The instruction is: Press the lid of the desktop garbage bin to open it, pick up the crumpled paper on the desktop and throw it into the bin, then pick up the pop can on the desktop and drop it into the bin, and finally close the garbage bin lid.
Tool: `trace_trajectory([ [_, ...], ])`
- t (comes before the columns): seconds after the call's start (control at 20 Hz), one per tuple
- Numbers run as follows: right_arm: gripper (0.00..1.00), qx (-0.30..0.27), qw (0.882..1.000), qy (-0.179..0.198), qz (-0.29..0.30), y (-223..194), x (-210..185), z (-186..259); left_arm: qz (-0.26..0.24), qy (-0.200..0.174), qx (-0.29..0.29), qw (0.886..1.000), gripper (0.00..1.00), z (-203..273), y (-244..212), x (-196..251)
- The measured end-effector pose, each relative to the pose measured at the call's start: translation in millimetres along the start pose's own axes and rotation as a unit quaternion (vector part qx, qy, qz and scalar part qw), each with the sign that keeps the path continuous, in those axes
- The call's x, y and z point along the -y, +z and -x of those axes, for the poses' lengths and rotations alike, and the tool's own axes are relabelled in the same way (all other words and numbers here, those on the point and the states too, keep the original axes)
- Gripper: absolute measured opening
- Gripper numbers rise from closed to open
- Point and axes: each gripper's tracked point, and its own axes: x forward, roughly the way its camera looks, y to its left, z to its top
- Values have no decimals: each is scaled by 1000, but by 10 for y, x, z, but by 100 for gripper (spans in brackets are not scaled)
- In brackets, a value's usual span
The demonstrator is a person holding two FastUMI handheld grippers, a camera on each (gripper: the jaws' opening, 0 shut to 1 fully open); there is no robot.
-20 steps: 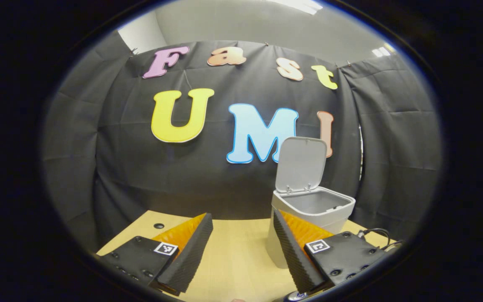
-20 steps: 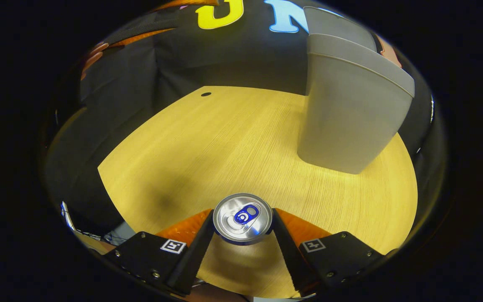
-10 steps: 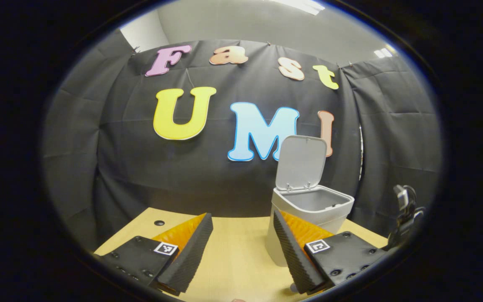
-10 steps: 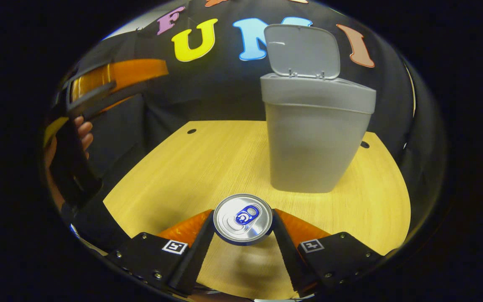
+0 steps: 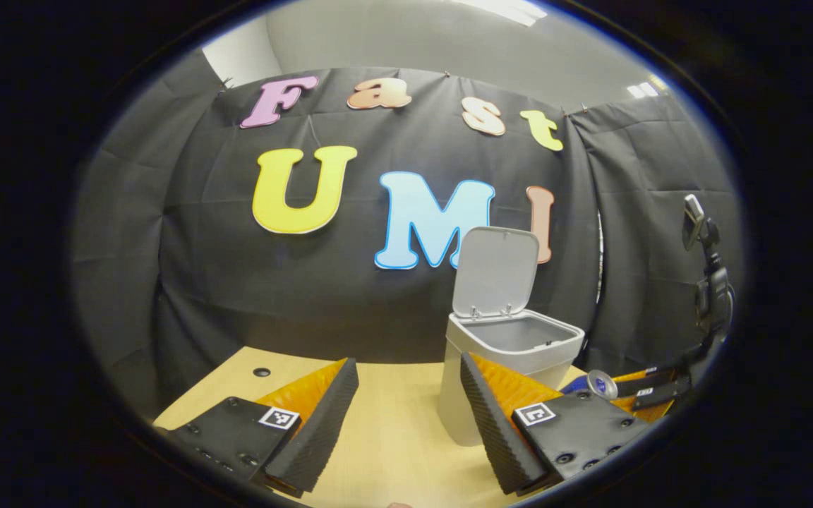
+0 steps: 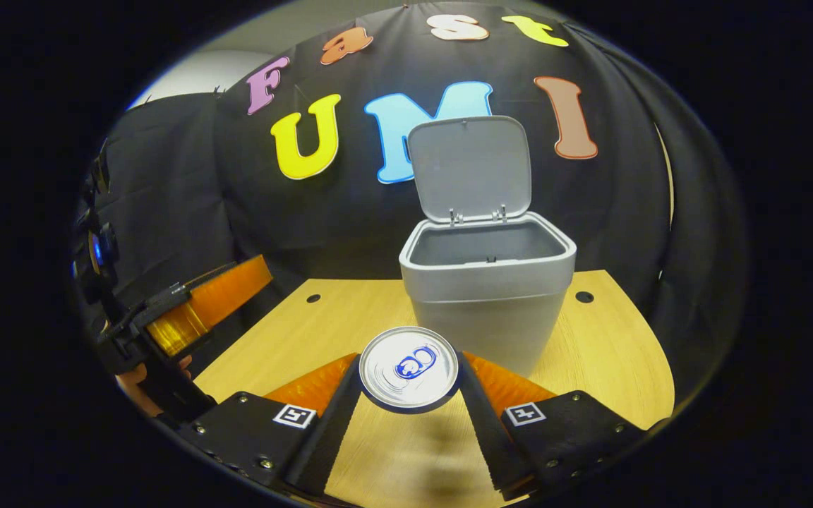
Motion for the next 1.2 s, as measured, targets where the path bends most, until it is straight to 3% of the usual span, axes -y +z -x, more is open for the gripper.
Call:
trace_trajectory([
  [0.5,82,103,994,-7,24,768,91,37,12,-3,-6,1000,95,106,-82,95],
  [0.85,82,155,986,-33,48,1224,228,-102,4,1,-2,1000,95,160,-39,72],
  [1.2,82,139,989,-40,41,1258,273,-501,-2,-3,-1,1000,95,78,-22,120],
])
